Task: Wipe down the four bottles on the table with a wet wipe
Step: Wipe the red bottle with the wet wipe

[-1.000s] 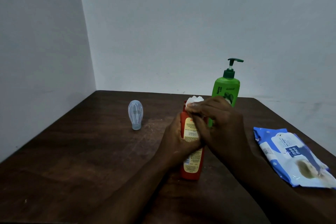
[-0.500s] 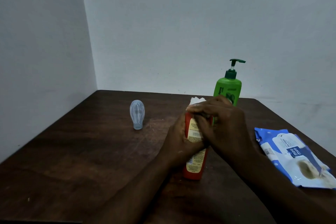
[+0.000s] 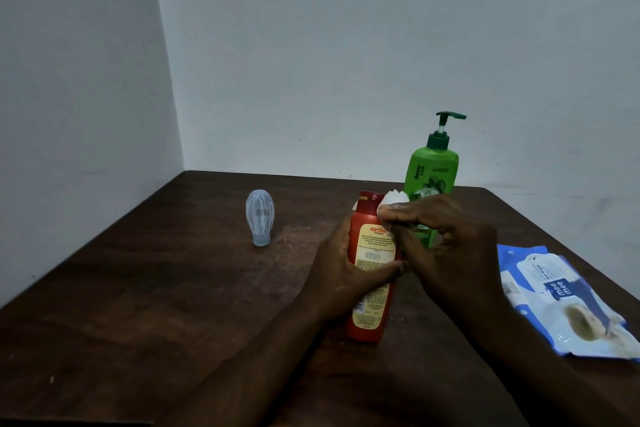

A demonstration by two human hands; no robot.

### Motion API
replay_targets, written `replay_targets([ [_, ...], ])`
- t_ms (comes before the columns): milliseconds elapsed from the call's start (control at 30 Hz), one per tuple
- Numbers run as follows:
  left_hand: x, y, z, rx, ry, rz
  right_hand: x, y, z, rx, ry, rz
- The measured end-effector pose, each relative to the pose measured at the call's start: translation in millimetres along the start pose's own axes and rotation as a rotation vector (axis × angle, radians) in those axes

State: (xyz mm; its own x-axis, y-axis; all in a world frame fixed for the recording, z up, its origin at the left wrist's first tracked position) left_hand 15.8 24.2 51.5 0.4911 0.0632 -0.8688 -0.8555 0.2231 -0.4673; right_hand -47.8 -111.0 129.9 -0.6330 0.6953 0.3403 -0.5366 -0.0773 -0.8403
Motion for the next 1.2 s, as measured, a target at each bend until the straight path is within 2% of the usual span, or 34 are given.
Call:
replay_targets([
  [167,-4.6,3.6,-3.0,0.014,-0.009,-0.066,19.2,-11.1,-21.4,0.088,0.139,0.081],
  [333,-1.4,3.6,-7.5,-0.022,-0.002,-0.117,21.7,-27.5,-36.8,0.229,0.246,0.014],
  [533,0.0,0.9,-9.1,-0.027,-0.085,-0.136,19.7,-46.3,-20.4,0.186,0.279,-0.058],
  [667,2.4,0.5,-12.7,0.019,-0.174,-0.099,12.3,-56.1,-7.5,0.186,0.197,-0.193],
  [867,0.9,-0.6,-8.7,0.013,-0.228,-0.079,-21.5,-71.2,7.0,0.351,-0.069,-0.498],
  [1133,-1.4,-1.0,-6.3,0.025,-0.213,-0.104,-51.2,-49.0,20.5,0.301,-0.242,-0.568],
  [1200,-1.4,-0.8,-6.2,0.026,-0.212,-0.112,-47.0,-48.6,21.8,0.279,-0.198,-0.530],
])
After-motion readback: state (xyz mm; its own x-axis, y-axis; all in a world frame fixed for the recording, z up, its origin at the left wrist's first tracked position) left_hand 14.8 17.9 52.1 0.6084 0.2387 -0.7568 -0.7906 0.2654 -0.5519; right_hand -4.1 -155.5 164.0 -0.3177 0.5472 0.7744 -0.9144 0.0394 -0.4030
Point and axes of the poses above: each hand's wrist, its own y-axis away from the middle knuckle, its own z-axis out of the back of the hand, x = y × z, the point moved 4 cm from there along -y, towards the middle knuckle
